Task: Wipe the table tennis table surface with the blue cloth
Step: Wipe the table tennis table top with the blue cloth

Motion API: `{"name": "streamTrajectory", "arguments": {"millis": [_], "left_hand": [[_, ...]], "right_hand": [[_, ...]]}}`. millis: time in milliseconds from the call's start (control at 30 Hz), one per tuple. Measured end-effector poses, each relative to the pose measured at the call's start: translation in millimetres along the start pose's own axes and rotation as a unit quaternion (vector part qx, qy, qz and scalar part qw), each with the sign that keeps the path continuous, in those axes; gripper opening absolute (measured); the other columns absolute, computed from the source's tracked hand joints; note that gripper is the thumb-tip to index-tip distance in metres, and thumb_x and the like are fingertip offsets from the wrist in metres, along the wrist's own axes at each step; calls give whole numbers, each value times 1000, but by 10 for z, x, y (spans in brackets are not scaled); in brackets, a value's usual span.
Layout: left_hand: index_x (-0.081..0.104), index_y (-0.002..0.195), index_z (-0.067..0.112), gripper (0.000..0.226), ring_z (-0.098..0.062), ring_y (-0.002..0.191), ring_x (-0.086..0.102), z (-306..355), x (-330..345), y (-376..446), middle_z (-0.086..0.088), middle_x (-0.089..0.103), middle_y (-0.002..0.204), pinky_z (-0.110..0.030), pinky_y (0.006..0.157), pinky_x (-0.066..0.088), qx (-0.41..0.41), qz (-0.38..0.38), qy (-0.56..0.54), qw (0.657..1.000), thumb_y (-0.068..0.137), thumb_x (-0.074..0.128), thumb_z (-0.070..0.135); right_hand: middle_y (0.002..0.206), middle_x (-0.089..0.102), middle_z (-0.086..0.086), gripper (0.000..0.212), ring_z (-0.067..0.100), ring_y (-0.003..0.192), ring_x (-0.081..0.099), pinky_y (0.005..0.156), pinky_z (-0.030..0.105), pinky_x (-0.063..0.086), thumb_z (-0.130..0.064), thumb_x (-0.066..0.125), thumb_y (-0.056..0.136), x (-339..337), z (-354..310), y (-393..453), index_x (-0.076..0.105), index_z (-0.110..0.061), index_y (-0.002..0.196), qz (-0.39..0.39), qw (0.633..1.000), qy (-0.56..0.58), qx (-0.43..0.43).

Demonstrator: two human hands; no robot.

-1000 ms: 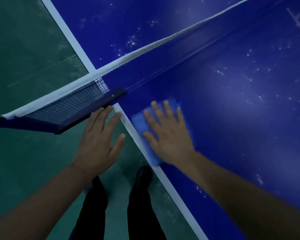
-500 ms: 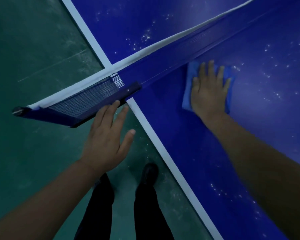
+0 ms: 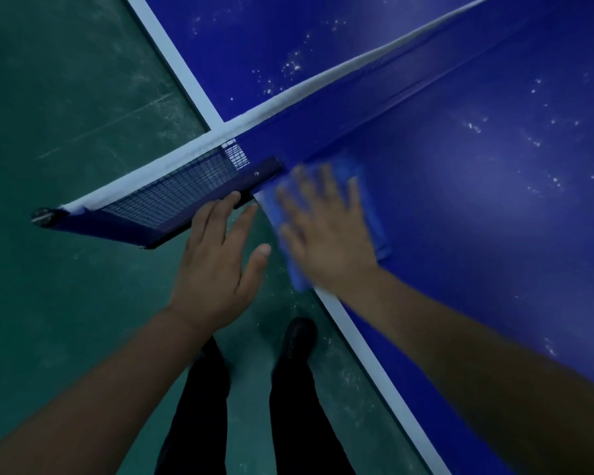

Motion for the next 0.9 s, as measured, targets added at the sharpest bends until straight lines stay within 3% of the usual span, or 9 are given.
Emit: {"name": "streamTrajectory", "arguments": {"millis": [100,267,333,400,467,533,633,733,900], "left_hand": [[52,139,1,60,-42,134,39,3,-4,6,-21,44,147,-43,118,22,-2,9,-11,1000,103,34,44],[49,141,3,57,-37,135,35,155,-14,28,-18,44,146,-49,115,28,-21,12,-61,998,102,37,43],[51,139,1,57,-37,135,36,288,22,116,-19,46,145,-50,116,28,9,5,-65,998,103,36,43],[53,137,0,56,-37,138,37,411,78,208,-20,47,146,-43,121,21,34,-1,-62,997,103,36,42],[53,138,-1,55,-36,141,36,529,151,285,-19,46,148,-36,122,15,64,-13,-61,996,103,37,40],[51,139,0,56,-35,144,31,638,248,349,-19,44,150,-42,123,14,96,-32,-47,994,103,37,40],[49,142,2,58,-36,150,20,736,382,465,-19,38,155,-51,124,9,158,-56,7,986,103,37,42],[43,147,3,65,-36,152,12,719,480,571,-19,29,160,-50,124,2,202,-88,64,973,103,30,49],[35,152,6,71,-33,152,15,660,543,604,-18,26,161,-53,123,5,216,-114,118,963,101,26,54]], "right_hand": [[163,26,2,55,33,149,20,119,60,11,-48,23,101,14,326,-148,20,-33,154,-45,995,-29,-81],[166,15,3,63,33,151,11,118,63,10,-48,11,100,-153,1530,-186,21,-25,157,10,943,19,332],[165,16,5,61,35,151,13,119,63,9,-48,11,102,-65,914,-362,20,-25,157,30,965,-12,260],[164,20,5,57,34,151,16,119,61,8,-48,19,103,30,328,-670,24,-26,156,1,998,7,68],[163,25,5,56,35,149,20,118,63,14,-47,24,103,71,508,-914,27,-27,155,-43,999,-4,1],[160,30,9,59,39,146,25,113,66,23,-47,21,101,82,1203,-1037,29,-23,154,-31,993,-41,110],[164,19,8,61,39,150,14,115,68,12,-48,15,102,6,2116,-1198,24,-21,156,-13,942,-7,334],[166,7,7,62,41,151,4,114,71,6,-44,11,101,-53,1819,-1100,14,-23,159,14,891,37,451],[166,13,3,57,36,152,9,117,66,8,-46,20,104,112,454,-1312,17,-29,158,-24,989,12,145]]}}
Point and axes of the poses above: each hand's wrist, its own y-axis towards the middle knuckle, its own x-axis out of the palm, z = x × y, the point moved 3 cm from there along y, towards the middle knuckle
